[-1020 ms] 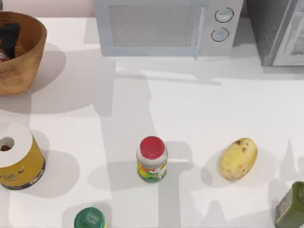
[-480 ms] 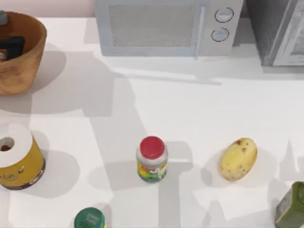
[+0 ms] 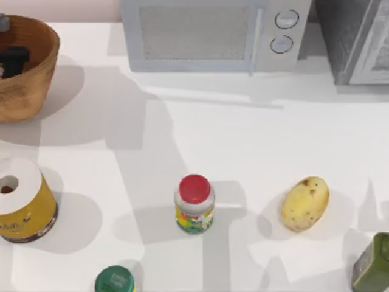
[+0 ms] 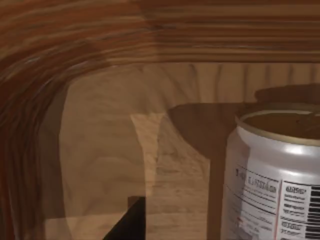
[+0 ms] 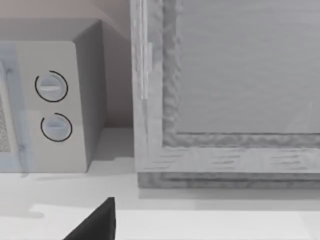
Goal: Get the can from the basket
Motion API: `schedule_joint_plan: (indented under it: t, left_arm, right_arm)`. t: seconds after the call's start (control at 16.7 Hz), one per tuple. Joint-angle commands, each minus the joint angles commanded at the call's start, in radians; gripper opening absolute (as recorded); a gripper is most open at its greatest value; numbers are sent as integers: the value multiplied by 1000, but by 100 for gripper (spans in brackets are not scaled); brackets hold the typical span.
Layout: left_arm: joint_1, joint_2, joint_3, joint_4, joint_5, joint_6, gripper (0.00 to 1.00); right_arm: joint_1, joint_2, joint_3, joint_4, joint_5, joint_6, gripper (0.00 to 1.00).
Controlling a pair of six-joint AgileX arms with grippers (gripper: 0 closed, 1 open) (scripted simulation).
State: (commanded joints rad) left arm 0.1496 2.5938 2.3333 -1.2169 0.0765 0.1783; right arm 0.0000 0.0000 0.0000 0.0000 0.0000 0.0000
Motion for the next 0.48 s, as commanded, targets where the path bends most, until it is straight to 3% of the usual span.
schedule_joint_plan:
  t: [0.48]
  left_arm:
    - [0, 0, 0, 0, 0, 0, 2]
  right_arm:
    - [0, 0, 0, 0, 0, 0, 100]
